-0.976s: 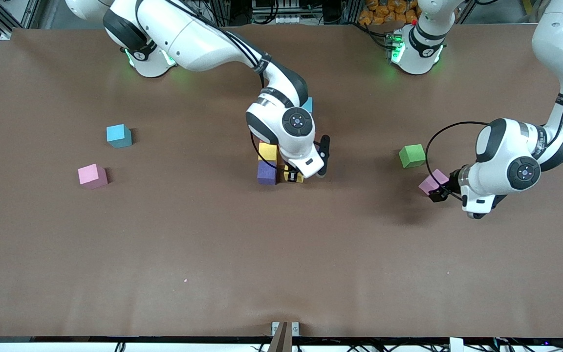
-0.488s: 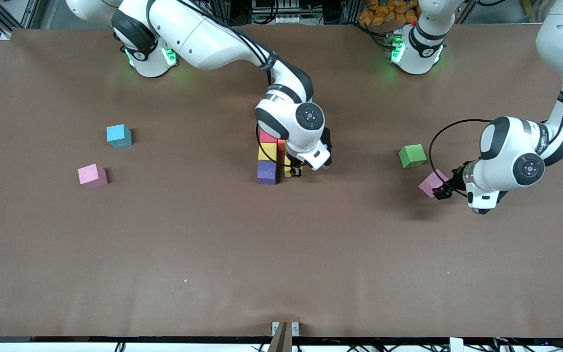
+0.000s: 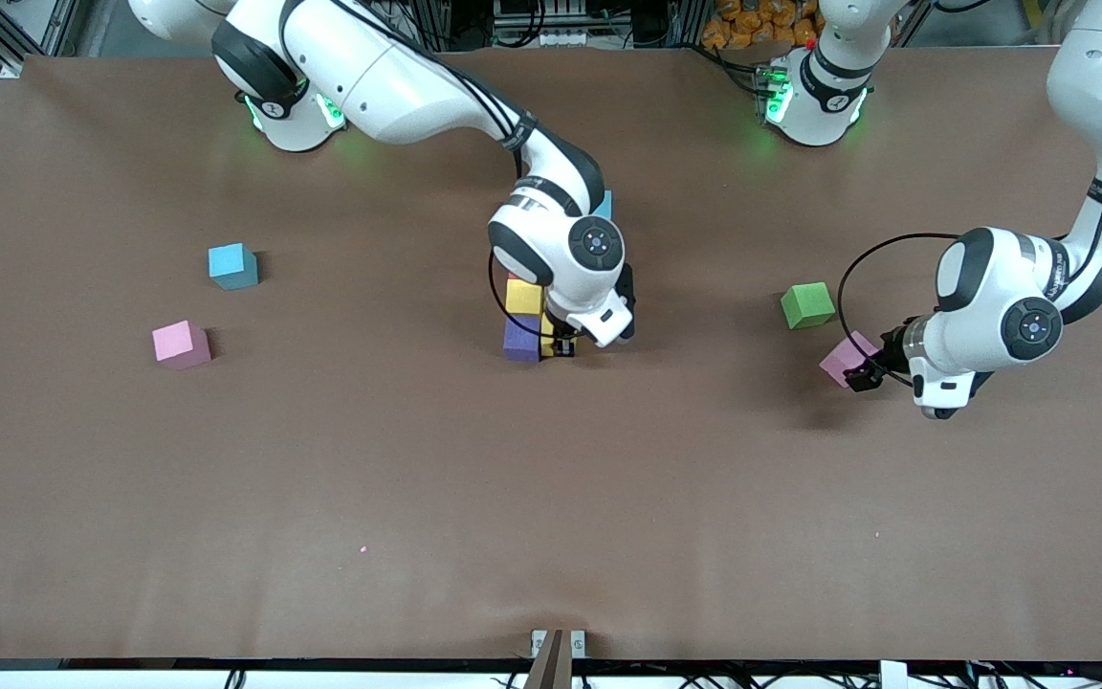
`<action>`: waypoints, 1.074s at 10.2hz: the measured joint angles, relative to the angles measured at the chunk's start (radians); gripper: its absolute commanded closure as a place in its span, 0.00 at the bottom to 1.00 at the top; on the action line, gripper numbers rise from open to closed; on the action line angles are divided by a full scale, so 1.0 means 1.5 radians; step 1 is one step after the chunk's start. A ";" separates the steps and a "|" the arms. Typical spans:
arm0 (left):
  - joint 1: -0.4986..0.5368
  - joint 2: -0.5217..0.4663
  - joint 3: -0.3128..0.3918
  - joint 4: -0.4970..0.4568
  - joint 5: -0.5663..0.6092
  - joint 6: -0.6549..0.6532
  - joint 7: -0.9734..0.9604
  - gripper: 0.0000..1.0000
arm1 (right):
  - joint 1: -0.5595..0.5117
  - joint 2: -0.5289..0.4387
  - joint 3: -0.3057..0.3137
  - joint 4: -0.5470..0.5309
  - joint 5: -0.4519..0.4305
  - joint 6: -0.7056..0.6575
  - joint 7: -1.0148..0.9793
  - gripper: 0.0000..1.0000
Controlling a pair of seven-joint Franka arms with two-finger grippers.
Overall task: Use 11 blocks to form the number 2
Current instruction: 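Grasp the pink cube beside the green cube with the left gripper, then lift the pink cube with the left gripper and carry it to the figure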
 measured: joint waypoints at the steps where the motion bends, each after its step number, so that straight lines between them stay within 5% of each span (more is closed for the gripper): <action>1: 0.000 0.002 0.000 -0.002 0.000 0.002 0.000 0.00 | -0.001 0.000 0.000 0.000 0.000 0.000 0.000 0.70; 7: 0.001 0.022 0.000 -0.006 0.001 0.015 0.000 0.23 | -0.001 0.000 0.000 0.001 0.000 0.007 0.000 0.70; 11: 0.000 0.033 -0.001 -0.003 0.013 0.021 0.000 0.51 | -0.003 0.004 0.000 0.001 0.000 0.013 0.000 0.69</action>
